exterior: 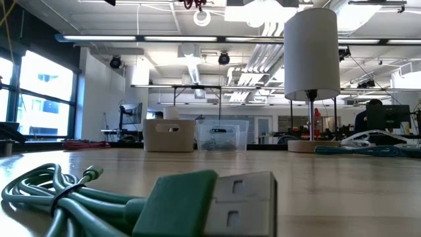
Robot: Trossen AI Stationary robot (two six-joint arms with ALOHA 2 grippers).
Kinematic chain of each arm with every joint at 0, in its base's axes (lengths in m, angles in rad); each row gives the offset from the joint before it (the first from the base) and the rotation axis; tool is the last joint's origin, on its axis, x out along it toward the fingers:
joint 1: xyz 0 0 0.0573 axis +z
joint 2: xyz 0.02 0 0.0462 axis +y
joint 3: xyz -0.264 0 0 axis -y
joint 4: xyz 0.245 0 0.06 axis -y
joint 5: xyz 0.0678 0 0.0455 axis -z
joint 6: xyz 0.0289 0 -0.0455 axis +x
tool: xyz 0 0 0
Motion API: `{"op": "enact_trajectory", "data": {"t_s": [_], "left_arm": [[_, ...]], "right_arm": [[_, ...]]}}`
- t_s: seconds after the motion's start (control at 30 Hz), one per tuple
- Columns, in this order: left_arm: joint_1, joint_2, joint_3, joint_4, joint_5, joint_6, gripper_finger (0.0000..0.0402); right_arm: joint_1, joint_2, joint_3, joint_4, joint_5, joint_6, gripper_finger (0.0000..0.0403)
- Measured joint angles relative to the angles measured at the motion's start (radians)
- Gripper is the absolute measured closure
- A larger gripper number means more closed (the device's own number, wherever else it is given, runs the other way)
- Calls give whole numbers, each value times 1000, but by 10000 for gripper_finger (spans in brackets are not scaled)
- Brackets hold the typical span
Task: Pick & Place USB Port
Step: Put the orange USB cable into the gray bin
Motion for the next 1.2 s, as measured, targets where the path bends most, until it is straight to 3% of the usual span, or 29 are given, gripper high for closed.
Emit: {"op": "enact_trajectory", "data": {"t_s": [0.1, 0.2, 0.4, 0.6, 0.97, 1.1, 1.2], "left_arm": [[0, 0, 0, 1, -4, 46, 200], [0, 0, 0, -1, -8, 101, 229], [2, 0, 0, -3, -5, 155, 366], [-1, 0, 0, -10, -30, 170, 369], [1, -39, -2, -79, -72, 189, 369], [2, -117, -2, -232, -181, 260, 369], [4, -201, -2, -398, -347, 363, 369]], "right_arm": [[0, -1, 0, 0, -3, 6, 384], [0, -1, 0, 1, -3, 5, 384], [0, -1, 0, -1, -5, 7, 384], [-2, -1, 0, -6, -105, 79, 366], [23, -1, 2, -57, -115, 179, 195], [59, -5, 2, -82, -88, 160, 152], [89, -11, 2, -105, -67, 156, 140]]}}
